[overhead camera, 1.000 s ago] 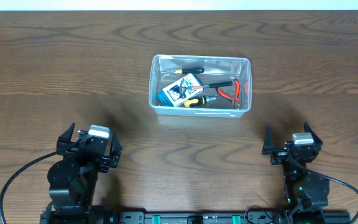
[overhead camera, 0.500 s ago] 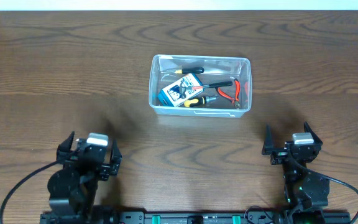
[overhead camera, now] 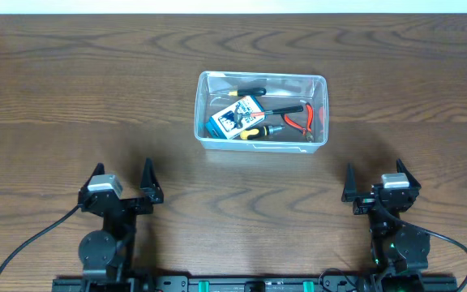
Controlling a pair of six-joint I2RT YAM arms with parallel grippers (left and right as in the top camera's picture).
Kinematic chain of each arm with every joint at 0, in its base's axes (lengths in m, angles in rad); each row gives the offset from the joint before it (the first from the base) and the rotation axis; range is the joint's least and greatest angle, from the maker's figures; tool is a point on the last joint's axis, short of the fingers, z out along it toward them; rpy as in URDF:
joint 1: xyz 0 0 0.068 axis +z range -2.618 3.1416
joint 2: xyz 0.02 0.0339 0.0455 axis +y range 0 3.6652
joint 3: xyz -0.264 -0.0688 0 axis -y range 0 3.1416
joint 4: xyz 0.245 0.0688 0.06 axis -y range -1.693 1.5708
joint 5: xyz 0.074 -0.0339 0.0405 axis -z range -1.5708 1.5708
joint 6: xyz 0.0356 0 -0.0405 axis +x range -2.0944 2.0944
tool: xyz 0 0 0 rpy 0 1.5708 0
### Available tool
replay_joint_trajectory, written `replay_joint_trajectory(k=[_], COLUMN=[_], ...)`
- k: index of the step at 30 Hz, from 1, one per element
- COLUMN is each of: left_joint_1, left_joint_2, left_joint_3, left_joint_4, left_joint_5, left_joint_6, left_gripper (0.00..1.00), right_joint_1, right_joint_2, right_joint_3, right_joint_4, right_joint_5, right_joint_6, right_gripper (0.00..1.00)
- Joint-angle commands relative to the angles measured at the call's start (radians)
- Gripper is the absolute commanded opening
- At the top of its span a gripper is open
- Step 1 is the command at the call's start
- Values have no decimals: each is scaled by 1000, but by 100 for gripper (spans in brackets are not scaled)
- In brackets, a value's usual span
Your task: Pack container
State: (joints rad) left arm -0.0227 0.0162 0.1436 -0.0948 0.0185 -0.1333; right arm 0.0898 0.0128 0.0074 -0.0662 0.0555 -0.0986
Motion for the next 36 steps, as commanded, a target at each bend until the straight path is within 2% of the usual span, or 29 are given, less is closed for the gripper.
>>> replay_joint_trajectory(k=[1, 8, 12, 36], left_joint_1=[-16, -53, -55, -55], left_joint_2=[-14, -14, -14, -11], left_joint_3=[-55, -140, -140, -140], left_joint_4=[39, 16, 24, 24], left_joint_5=[-52, -63, -61, -31], left_joint_6=[-75, -72, -32, -37], left_gripper=[98, 98, 98, 98], right_joint_1=[7, 7, 7, 7], right_joint_2=[-8, -8, -8, -8], right_joint_3=[-2, -2, -2, -2], right_joint_4=[-5, -5, -5, -5], right_joint_5=[-7, -7, -7, -7], right_joint_6=[0, 0, 0, 0], right_gripper=[99, 99, 99, 99])
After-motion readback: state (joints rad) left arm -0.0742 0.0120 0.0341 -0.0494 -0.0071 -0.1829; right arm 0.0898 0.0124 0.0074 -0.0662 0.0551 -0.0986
